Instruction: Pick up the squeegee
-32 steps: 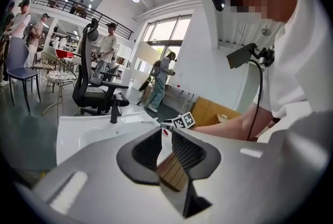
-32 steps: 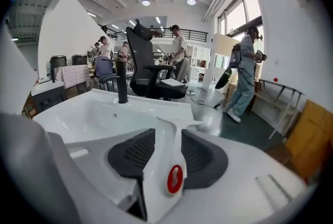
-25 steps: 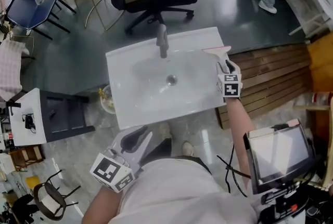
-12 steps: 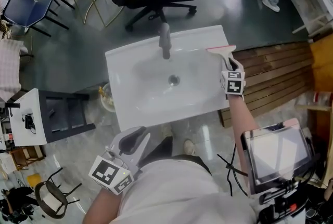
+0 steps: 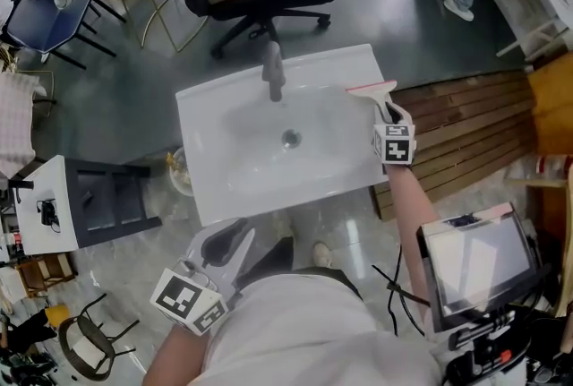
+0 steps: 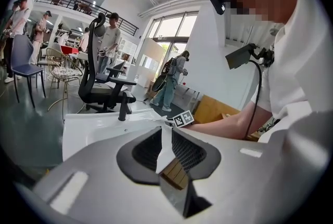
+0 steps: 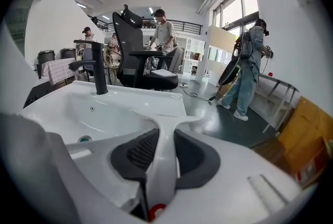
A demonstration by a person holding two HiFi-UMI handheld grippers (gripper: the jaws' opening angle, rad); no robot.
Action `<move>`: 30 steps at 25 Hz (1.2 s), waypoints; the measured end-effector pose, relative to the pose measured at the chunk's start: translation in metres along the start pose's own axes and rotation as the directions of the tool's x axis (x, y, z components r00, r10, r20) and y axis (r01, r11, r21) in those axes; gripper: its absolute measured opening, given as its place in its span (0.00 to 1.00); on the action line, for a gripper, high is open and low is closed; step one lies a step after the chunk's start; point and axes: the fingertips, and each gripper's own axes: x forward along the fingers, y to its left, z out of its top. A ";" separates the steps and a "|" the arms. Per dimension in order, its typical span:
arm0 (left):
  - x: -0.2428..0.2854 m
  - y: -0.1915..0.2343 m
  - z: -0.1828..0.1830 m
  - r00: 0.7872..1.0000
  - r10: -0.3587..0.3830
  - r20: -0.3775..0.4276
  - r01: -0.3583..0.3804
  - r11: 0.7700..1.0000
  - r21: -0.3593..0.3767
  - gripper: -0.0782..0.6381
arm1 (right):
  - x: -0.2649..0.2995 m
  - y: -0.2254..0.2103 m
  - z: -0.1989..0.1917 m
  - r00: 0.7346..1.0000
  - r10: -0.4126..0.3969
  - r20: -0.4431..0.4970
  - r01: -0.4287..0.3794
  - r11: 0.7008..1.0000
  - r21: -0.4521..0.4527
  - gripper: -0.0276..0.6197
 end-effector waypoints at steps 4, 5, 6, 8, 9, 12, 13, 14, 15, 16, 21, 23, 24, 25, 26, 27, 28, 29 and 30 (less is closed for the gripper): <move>-0.003 -0.016 -0.002 1.000 -0.008 0.013 0.008 1.000 0.009 0.20 | -0.018 0.001 0.000 1.000 0.011 0.015 -0.011 1.000 -0.004 0.20; -0.004 -0.020 -0.003 1.000 -0.010 0.017 0.010 1.000 0.012 0.20 | -0.023 0.001 0.000 1.000 0.013 0.020 -0.013 1.000 -0.005 0.20; -0.006 -0.025 -0.004 1.000 -0.011 0.022 0.011 1.000 0.014 0.20 | -0.029 0.001 0.000 1.000 0.015 0.025 -0.015 1.000 -0.005 0.20; -0.009 -0.036 -0.007 1.000 -0.012 0.029 0.012 1.000 0.017 0.20 | -0.042 0.001 -0.001 0.999 0.020 0.032 -0.020 1.000 -0.006 0.20; -0.011 -0.042 -0.008 0.999 -0.013 0.033 0.012 1.000 0.018 0.20 | -0.049 0.001 -0.002 0.999 0.023 0.036 -0.022 1.000 -0.008 0.20; -0.016 -0.060 -0.011 0.999 -0.015 0.050 0.015 1.000 0.019 0.20 | -0.071 -0.001 -0.003 0.998 0.037 0.048 -0.036 0.999 -0.007 0.20; -0.017 -0.066 -0.012 0.998 -0.016 0.055 0.015 1.000 0.018 0.20 | -0.078 -0.001 -0.004 0.998 0.042 0.053 -0.042 0.999 -0.006 0.20; -0.019 -0.072 -0.015 0.998 -0.017 0.058 0.016 1.000 0.016 0.20 | -0.085 -0.001 -0.004 0.997 0.047 0.058 -0.047 0.999 -0.006 0.20; -0.020 -0.078 -0.017 0.998 -0.018 0.060 0.017 1.000 0.013 0.20 | -0.092 -0.002 -0.005 0.997 0.052 0.062 -0.052 0.999 -0.007 0.20; -0.021 -0.083 -0.019 0.998 -0.018 0.064 0.018 1.000 0.010 0.20 | -0.100 -0.002 -0.006 0.996 0.057 0.064 -0.056 0.998 -0.009 0.20; -0.030 -0.116 -0.025 0.996 -0.013 0.090 0.011 1.000 0.016 0.20 | -0.141 -0.002 -0.005 0.992 0.088 0.089 -0.088 0.996 -0.011 0.20; -0.036 -0.129 -0.028 0.995 -0.004 0.099 0.003 1.000 0.014 0.20 | -0.159 -0.004 -0.007 0.990 0.097 0.100 -0.096 0.995 -0.010 0.20; -0.039 -0.136 -0.031 0.995 0.003 0.102 -0.004 1.000 0.012 0.20 | -0.168 -0.004 -0.008 0.989 0.102 0.105 -0.101 0.995 -0.012 0.20; -0.042 -0.143 -0.033 0.994 0.010 0.105 -0.011 1.000 0.010 0.20 | -0.176 -0.003 -0.009 0.988 0.110 0.111 -0.109 0.994 -0.015 0.20; -0.044 -0.149 -0.036 0.994 0.017 0.108 -0.018 1.000 0.008 0.20 | -0.184 -0.002 -0.010 0.986 0.119 0.117 -0.118 0.993 -0.019 0.20; -0.047 -0.154 -0.038 0.993 0.024 0.112 -0.025 1.000 0.006 0.20 | -0.191 -0.001 -0.010 0.984 0.129 0.124 -0.127 0.992 -0.023 0.20; -0.049 -0.158 -0.041 0.993 0.031 0.116 -0.032 0.999 0.004 0.20 | -0.197 0.001 -0.010 0.981 0.139 0.133 -0.136 0.990 -0.026 0.20; -0.052 -0.160 -0.044 0.992 0.039 0.120 -0.040 0.999 0.002 0.20 | -0.203 0.003 -0.009 0.979 0.147 0.142 -0.144 0.989 -0.031 0.20; -0.056 -0.162 -0.046 0.991 0.048 0.122 -0.048 0.999 -0.002 0.20 | -0.210 0.006 -0.008 0.976 0.156 0.150 -0.152 0.988 -0.034 0.20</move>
